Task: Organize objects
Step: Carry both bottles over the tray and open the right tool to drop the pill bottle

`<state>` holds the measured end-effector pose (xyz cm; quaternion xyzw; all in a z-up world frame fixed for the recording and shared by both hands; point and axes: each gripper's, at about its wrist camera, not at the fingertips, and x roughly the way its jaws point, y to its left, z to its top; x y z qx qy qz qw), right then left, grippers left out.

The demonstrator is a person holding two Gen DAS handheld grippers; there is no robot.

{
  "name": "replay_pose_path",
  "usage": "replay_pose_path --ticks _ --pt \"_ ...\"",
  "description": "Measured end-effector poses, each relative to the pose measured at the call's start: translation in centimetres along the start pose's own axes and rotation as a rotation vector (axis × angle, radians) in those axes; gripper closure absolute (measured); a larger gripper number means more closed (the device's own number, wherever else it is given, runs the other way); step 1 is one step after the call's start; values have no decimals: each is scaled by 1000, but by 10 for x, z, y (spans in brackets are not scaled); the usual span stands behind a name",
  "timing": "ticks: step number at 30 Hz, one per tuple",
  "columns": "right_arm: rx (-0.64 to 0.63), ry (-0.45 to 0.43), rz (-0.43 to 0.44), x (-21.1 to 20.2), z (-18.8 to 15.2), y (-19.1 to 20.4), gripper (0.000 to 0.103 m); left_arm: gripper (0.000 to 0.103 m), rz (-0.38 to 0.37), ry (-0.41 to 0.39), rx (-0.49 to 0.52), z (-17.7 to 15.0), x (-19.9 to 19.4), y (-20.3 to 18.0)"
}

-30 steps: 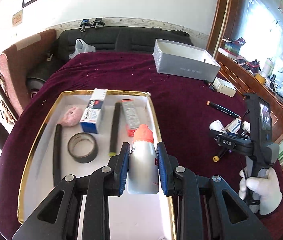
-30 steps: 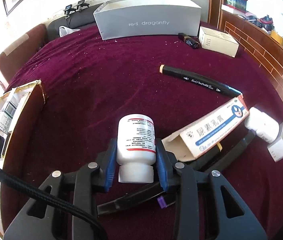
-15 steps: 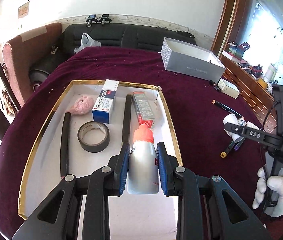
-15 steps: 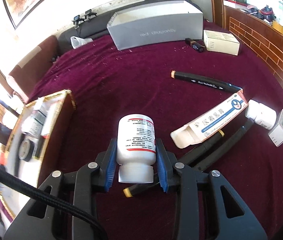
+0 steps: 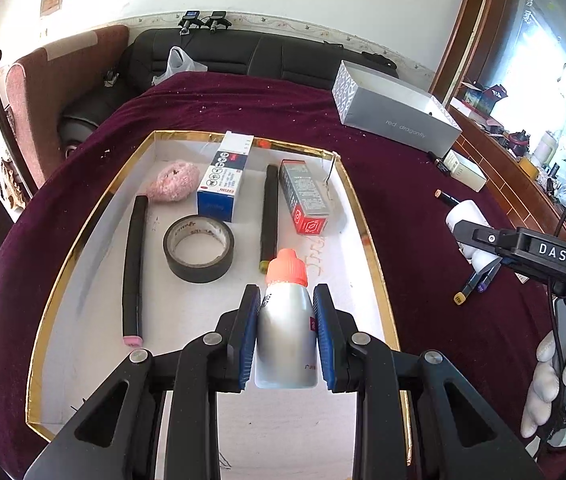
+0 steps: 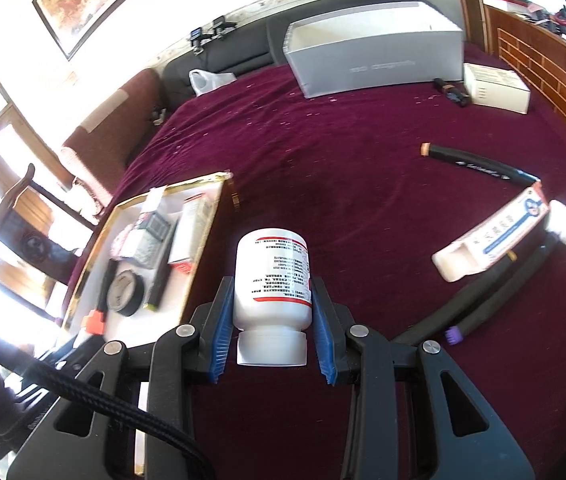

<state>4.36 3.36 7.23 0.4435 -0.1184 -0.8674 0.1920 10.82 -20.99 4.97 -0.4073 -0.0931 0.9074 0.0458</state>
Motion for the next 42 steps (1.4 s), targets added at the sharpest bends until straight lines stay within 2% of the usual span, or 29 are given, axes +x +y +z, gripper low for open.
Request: replay_pose_path --ticks 8,17,25,30,42 --pt "-59 48 75 13 -10 42 69 80 -5 19 -23 -6 6 14" --pt "-168 124 90 40 -26 91 69 80 -19 19 -85 -9 3 46" --pt "-303 184 -2 72 -40 128 69 80 -20 2 -151 -13 -8 82" --pt "-329 210 -45 87 -46 133 69 80 -15 -10 -172 -16 -15 96" --pt "-363 197 -152 100 -42 132 69 80 -32 17 -141 -17 -6 85"
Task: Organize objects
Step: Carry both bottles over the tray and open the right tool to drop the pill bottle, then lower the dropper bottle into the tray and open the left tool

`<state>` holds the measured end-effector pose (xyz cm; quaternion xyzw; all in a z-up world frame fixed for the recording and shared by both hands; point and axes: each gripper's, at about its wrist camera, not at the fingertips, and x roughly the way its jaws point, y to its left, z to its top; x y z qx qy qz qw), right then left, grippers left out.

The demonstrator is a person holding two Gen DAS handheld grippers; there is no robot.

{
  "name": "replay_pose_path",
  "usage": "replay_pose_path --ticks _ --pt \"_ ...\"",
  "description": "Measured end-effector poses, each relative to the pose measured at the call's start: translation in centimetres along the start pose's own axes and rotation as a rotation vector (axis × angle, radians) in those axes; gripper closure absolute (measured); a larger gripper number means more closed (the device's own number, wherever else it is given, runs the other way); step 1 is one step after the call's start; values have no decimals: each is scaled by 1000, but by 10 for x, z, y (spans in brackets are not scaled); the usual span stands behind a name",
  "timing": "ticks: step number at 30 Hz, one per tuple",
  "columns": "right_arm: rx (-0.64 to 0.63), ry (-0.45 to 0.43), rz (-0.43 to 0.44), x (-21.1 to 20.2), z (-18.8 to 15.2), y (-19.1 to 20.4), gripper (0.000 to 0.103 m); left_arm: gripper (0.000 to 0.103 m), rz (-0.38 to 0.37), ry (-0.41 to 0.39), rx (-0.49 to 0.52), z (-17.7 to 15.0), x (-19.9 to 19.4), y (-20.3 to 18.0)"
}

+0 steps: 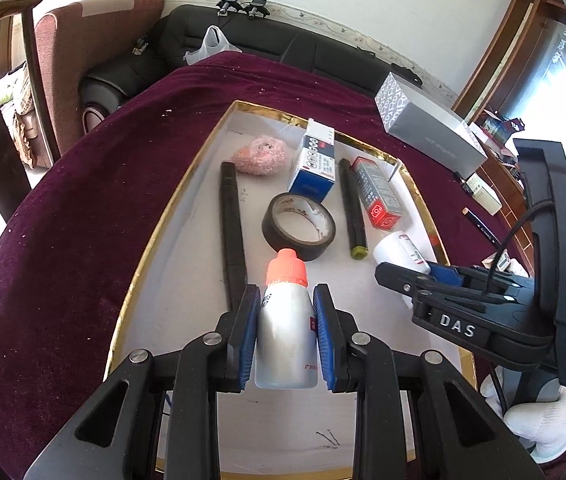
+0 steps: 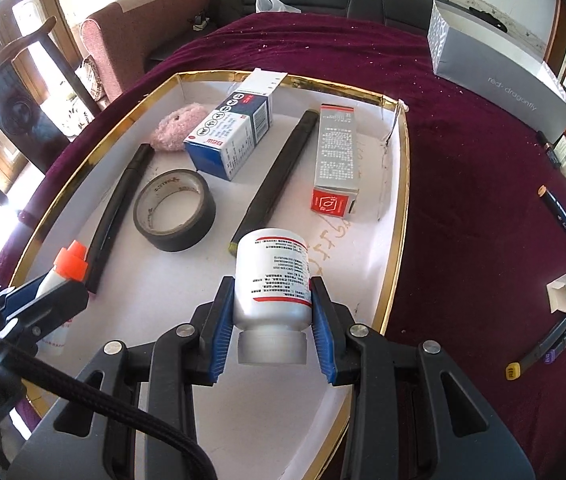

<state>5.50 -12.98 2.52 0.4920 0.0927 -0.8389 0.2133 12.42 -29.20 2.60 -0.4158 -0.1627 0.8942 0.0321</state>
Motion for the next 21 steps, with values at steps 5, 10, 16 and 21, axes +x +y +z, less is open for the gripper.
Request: replay_pose_path --ticks 5,10,16,21 --pt "-12 8 -9 5 2 3 70 80 6 13 13 -1 3 -5" --pt "-7 17 28 3 1 1 64 80 23 30 31 -2 7 -9" --pt "93 -42 175 -20 -4 -17 53 80 48 40 69 -1 11 -19" --pt "187 -190 214 -56 -15 -45 27 80 74 56 95 2 18 -31"
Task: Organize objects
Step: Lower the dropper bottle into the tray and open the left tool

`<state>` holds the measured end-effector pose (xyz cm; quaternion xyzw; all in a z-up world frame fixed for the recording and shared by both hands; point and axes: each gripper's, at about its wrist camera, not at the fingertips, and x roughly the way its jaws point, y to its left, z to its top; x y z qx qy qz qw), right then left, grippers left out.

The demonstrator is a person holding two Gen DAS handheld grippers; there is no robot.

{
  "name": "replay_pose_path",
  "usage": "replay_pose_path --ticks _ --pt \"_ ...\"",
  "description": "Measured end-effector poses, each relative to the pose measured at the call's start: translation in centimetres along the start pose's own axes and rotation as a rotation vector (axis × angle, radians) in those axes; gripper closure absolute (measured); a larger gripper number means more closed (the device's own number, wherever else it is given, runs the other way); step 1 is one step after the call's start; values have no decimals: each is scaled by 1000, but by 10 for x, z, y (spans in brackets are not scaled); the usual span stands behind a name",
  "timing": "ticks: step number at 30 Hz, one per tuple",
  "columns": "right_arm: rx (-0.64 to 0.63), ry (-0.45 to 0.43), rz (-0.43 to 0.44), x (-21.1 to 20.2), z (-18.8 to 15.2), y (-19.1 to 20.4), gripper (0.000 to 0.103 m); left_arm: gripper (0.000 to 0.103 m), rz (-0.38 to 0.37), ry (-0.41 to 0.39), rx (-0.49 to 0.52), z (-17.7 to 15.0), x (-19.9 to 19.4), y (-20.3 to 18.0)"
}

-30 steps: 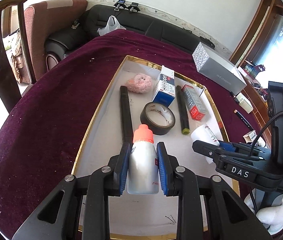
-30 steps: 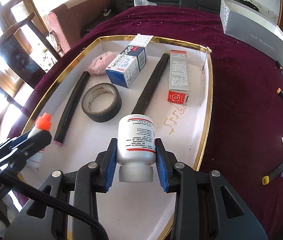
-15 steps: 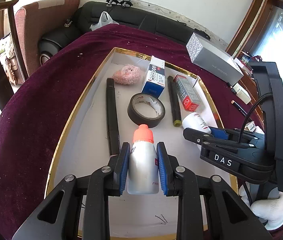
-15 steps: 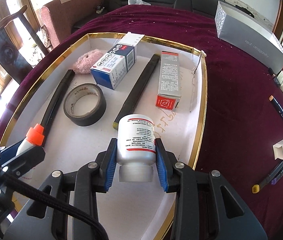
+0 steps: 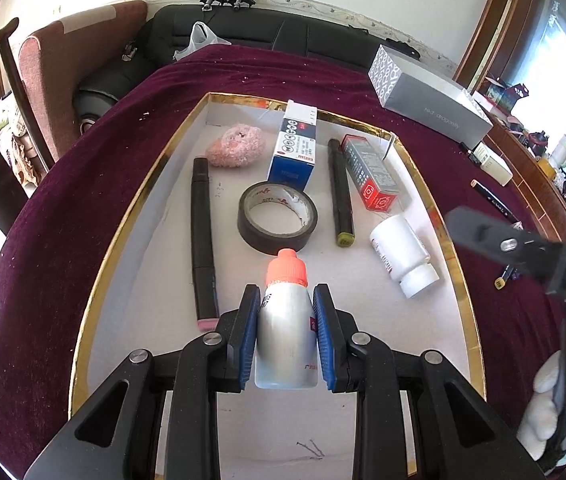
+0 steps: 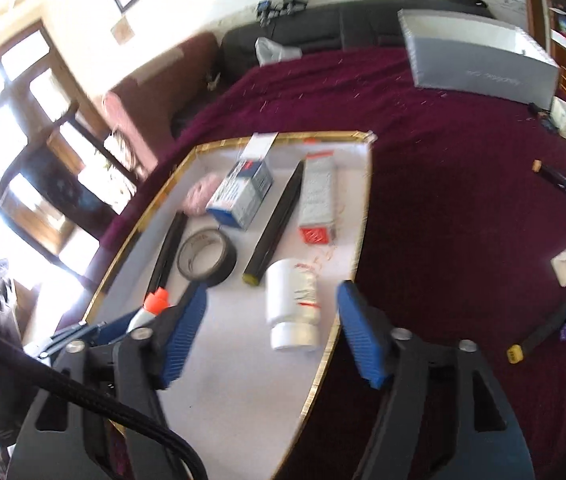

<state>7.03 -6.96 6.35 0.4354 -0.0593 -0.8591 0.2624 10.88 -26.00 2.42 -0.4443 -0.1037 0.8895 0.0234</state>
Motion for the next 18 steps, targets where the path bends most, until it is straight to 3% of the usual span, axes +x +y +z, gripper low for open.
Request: replay_pose_path --ticks 5,18 --pt "59 -57 -13 -18 0 -28 27 80 22 35 35 4 11 -17" --pt "186 -72 16 -30 -10 -82 27 80 111 135 131 14 44 -56"
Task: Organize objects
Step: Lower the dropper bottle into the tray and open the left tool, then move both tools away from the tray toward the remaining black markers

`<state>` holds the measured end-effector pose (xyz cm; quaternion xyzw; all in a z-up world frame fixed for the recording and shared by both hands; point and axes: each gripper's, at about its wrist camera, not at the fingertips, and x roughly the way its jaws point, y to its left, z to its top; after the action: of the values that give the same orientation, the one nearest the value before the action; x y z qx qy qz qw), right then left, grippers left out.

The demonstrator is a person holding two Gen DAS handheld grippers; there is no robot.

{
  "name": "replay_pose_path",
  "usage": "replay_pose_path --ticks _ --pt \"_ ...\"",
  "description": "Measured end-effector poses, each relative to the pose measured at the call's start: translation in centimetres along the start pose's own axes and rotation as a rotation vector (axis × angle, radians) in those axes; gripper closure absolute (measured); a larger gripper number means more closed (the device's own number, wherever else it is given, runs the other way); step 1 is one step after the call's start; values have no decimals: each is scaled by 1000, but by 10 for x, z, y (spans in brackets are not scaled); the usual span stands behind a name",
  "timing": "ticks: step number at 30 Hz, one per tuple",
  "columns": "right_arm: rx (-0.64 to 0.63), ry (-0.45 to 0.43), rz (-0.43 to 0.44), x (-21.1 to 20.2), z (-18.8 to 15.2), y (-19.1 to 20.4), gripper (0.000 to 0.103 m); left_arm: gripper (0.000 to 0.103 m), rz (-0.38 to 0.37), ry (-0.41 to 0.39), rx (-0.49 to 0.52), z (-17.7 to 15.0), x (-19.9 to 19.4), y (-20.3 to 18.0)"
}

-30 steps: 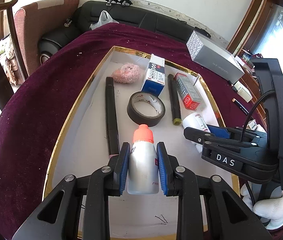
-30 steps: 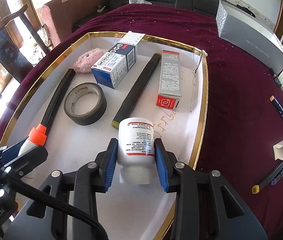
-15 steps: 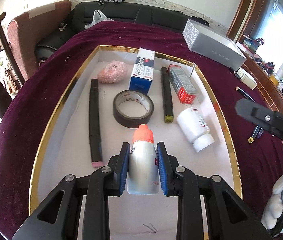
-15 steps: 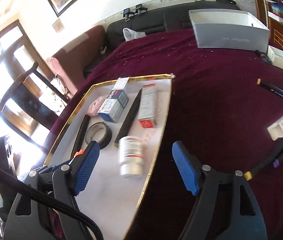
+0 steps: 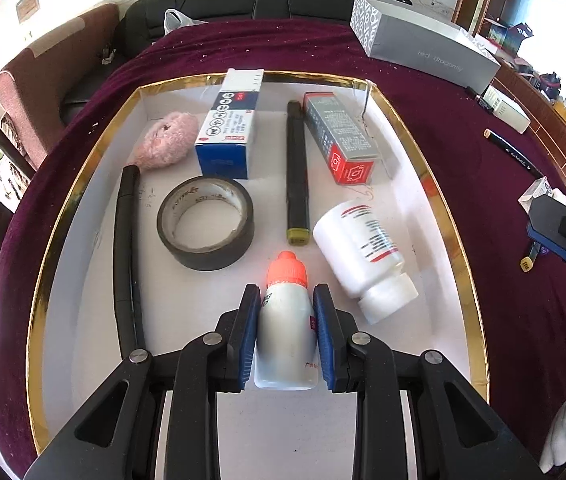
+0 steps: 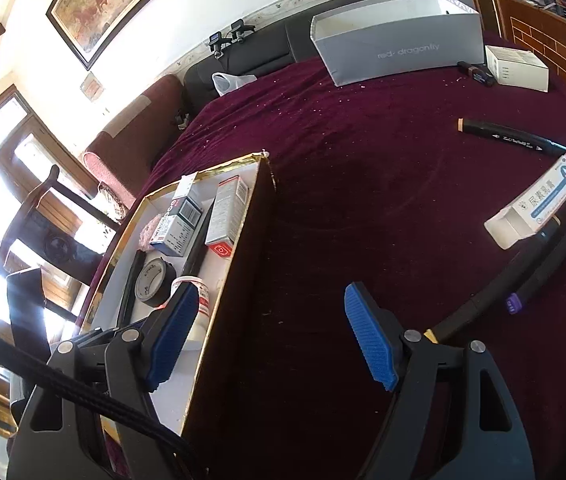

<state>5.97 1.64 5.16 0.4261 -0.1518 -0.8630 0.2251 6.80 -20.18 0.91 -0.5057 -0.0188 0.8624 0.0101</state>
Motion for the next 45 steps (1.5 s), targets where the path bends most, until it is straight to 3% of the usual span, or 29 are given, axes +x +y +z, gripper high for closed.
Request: replay_pose_path --ticks 14,19,24,37,45 --pt "53 10 24 1 -1 -26 27 78 42 9 -7 7 3 -13" --pt "61 15 25 1 -2 -30 27 64 37 6 -18 6 1 -13" --pt "57 21 24 3 -3 -28 27 63 34 1 -20 6 1 -13" --pt "50 31 15 5 -5 -24 27 58 0 -1 -50 7 -2 -8" --pt "41 9 -7 -10 -5 -22 27 54 -59 -58 -130 9 -32 9"
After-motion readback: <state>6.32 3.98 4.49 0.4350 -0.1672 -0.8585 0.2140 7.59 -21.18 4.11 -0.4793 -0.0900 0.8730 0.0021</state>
